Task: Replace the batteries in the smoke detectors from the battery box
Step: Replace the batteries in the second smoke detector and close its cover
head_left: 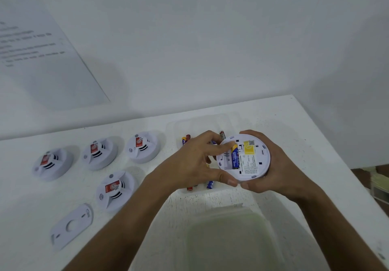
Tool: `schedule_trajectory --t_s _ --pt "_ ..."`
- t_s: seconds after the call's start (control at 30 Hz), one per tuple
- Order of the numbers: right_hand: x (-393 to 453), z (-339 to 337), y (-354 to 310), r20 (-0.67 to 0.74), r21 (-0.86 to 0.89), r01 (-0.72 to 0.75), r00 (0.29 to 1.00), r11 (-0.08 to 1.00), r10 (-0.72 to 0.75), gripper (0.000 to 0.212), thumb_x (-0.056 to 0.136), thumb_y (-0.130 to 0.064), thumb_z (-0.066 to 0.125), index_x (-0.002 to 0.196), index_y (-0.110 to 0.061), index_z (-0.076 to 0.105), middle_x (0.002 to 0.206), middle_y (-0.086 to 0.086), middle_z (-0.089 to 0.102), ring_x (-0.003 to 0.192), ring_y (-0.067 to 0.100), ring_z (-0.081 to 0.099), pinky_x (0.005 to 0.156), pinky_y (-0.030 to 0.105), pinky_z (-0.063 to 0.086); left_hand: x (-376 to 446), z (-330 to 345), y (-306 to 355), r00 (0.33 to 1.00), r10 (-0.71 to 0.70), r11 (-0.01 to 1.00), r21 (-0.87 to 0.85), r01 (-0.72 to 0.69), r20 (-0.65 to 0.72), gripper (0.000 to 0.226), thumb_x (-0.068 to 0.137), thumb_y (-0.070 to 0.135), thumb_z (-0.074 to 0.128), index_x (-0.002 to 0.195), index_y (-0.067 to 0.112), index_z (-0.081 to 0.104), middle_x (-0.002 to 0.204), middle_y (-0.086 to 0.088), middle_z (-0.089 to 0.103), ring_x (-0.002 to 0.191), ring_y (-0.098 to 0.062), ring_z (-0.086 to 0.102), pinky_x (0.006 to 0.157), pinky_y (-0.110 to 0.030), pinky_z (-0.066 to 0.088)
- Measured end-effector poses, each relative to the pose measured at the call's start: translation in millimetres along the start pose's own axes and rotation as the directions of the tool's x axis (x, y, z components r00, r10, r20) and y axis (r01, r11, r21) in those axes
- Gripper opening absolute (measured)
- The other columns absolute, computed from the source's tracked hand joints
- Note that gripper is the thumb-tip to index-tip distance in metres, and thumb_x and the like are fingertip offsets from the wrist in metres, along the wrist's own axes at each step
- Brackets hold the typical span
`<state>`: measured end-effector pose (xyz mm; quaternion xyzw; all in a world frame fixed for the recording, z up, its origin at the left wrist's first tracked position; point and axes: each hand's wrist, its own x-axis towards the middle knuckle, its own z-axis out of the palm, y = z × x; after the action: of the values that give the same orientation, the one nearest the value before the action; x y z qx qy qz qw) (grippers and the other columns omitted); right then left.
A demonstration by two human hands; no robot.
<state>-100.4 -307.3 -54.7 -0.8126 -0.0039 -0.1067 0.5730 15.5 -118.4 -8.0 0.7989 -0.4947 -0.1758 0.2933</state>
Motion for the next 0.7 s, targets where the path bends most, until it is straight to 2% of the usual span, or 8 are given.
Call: schedule_trajectory --t_s 0.1,0.23,0.33,0.43,0.5,0.53,0.6,0.7 --pt "-3 -2 2 0.005 0.002 -0.019 1.0 1.0 0.019 0.085 0.056 -0.035 0.083 0.13 -0.022 0.044 0.124 -0.024 0.059 0.117 0.004 0.059 0.095 0.012 0.047 1 0 2 1.0 -0.003 0.999 0.035 0.003 0.019 0.077 0.067 0.052 0.077 0.136 0.028 0.053 0.127 0.009 0.046 0.101 -0.001 0.043 0.087 -0.017 0.047" --pt "-5 -4 2 0.011 0.011 -0.027 1.0 1.0 0.027 0.084 0.055 -0.034 0.082 0.129 -0.024 0.044 0.123 -0.031 0.059 0.117 0.0 0.058 0.093 0.009 0.046 4 -1 2 0.999 -0.001 0.995 0.095 -0.004 0.049 0.077 0.068 0.054 0.075 0.137 0.029 0.052 0.118 0.016 0.041 0.1 -0.009 0.05 0.09 -0.026 0.048" --pt "-6 -5 4 0.016 0.031 -0.048 0.999 0.998 0.048 0.088 0.054 -0.033 0.084 0.131 -0.022 0.044 0.123 -0.025 0.06 0.118 0.005 0.059 0.092 0.012 0.048 5 1 -2 0.997 0.029 0.992 0.117 -0.038 0.073 0.074 0.071 0.056 0.072 0.136 0.028 0.054 0.123 0.01 0.044 0.104 -0.012 0.052 0.093 -0.032 0.048" --pt "-6 -4 5 0.027 0.029 -0.068 0.997 0.997 0.067 0.089 0.053 -0.033 0.083 0.132 -0.024 0.042 0.126 -0.023 0.059 0.119 0.003 0.057 0.094 0.012 0.048 3 6 -7 0.996 0.053 0.993 0.101 -0.06 0.069 0.071 0.069 0.06 0.068 0.132 0.029 0.057 0.131 0.002 0.046 0.11 -0.015 0.052 0.095 -0.035 0.047" --pt "-6 -2 7 0.025 0.023 -0.081 0.996 0.996 0.08 0.093 0.054 -0.035 0.083 0.136 -0.02 0.04 0.129 -0.014 0.059 0.121 0.006 0.056 0.1 0.02 0.049 3 6 -8 0.996 0.044 0.994 0.099 -0.051 0.074 0.073 0.067 0.062 0.068 0.132 0.031 0.058 0.133 0.002 0.045 0.111 -0.013 0.053 0.095 -0.034 0.048" --pt "-5 -1 8 0.019 0.02 -0.081 0.997 0.997 0.08 0.097 0.054 -0.035 0.083 0.138 -0.017 0.039 0.133 -0.006 0.059 0.123 0.009 0.056 0.103 0.026 0.049 2 4 -8 0.997 0.031 0.997 0.069 -0.036 0.075 0.072 0.065 0.06 0.071 0.13 0.032 0.059 0.132 0.005 0.046 0.11 -0.009 0.053 0.094 -0.029 0.049" --pt "-4 -1 8 0.01 0.02 -0.07 0.998 0.997 0.07 0.1 0.054 -0.031 0.084 0.141 -0.011 0.039 0.133 0.003 0.058 0.122 0.018 0.058 0.103 0.033 0.05 4 -1 -5 0.998 -0.016 0.993 -0.114 0.022 0.055 0.068 0.061 0.058 0.074 0.124 0.035 0.063 0.124 0.014 0.052 0.102 0.0 0.056 0.088 -0.02 0.051" --pt "-4 -3 7 -0.012 0.018 -0.056 0.998 0.998 0.056 0.097 0.051 -0.028 0.085 0.138 -0.018 0.043 0.125 -0.006 0.061 0.119 0.019 0.06 0.094 0.026 0.054 17 -11 -10 0.989 -0.127 0.923 -0.375 0.092 -0.071 0.052 0.072 0.056 0.071 0.118 0.034 0.066 0.106 0.012 0.068 0.091 -0.008 0.067 0.082 -0.025 0.055"
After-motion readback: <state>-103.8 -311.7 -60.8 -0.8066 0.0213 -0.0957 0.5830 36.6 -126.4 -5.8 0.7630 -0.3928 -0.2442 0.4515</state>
